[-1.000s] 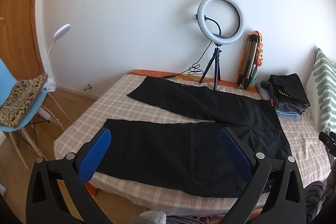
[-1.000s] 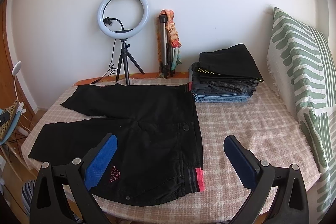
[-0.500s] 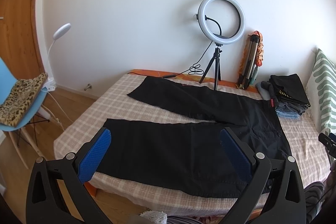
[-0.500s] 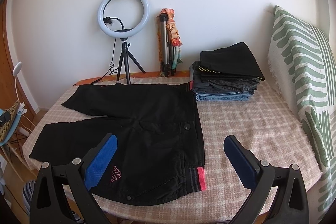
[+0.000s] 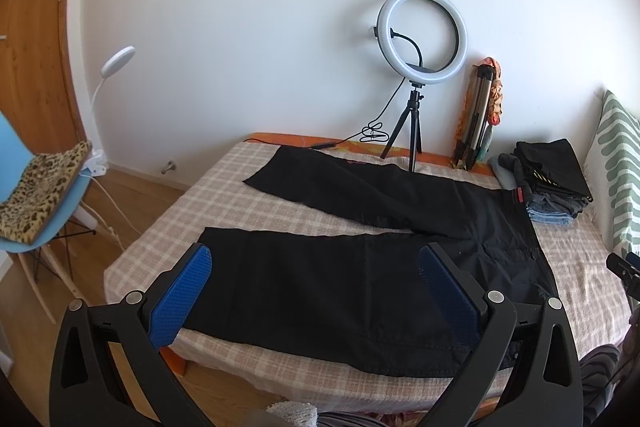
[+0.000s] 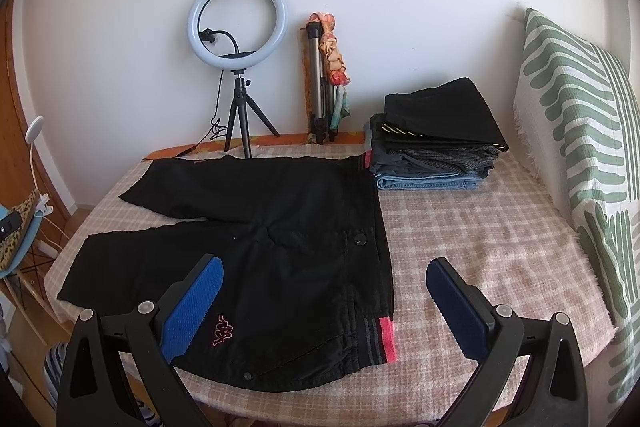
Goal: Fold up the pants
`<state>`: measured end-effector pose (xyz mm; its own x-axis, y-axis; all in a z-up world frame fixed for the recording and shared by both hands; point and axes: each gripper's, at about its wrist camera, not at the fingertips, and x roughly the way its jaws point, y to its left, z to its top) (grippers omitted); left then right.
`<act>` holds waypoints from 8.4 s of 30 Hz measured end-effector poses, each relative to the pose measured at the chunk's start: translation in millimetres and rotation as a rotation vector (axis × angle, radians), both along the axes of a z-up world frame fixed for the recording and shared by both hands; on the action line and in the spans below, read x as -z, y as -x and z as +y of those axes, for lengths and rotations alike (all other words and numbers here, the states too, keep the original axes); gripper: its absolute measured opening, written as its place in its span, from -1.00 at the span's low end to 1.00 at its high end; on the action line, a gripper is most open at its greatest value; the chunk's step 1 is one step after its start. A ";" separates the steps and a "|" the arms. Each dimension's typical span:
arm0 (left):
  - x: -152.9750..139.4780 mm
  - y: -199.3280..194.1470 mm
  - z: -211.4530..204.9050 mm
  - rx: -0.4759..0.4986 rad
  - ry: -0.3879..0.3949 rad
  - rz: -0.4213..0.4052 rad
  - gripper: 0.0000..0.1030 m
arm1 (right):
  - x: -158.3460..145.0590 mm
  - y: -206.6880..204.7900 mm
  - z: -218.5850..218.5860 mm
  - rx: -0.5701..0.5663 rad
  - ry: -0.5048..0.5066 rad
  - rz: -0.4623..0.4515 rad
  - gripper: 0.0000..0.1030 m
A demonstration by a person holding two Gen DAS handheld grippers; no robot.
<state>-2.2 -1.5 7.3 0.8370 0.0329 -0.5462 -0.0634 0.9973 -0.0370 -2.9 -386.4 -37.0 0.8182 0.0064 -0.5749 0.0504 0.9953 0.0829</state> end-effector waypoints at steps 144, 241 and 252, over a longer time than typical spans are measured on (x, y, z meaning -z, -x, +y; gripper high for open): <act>152.9 -399.0 13.9 -0.060 0.341 0.488 -0.86 | 91.8 -220.4 177.6 -0.894 0.359 0.193 -0.90; 170.6 -72.3 117.9 -0.070 0.258 0.255 -0.80 | 112.5 -174.7 -81.0 -0.141 -0.180 0.303 0.49; 181.0 -79.4 117.9 -0.067 0.244 0.263 -0.80 | 107.8 -177.3 -61.8 -0.262 -0.280 0.304 -0.81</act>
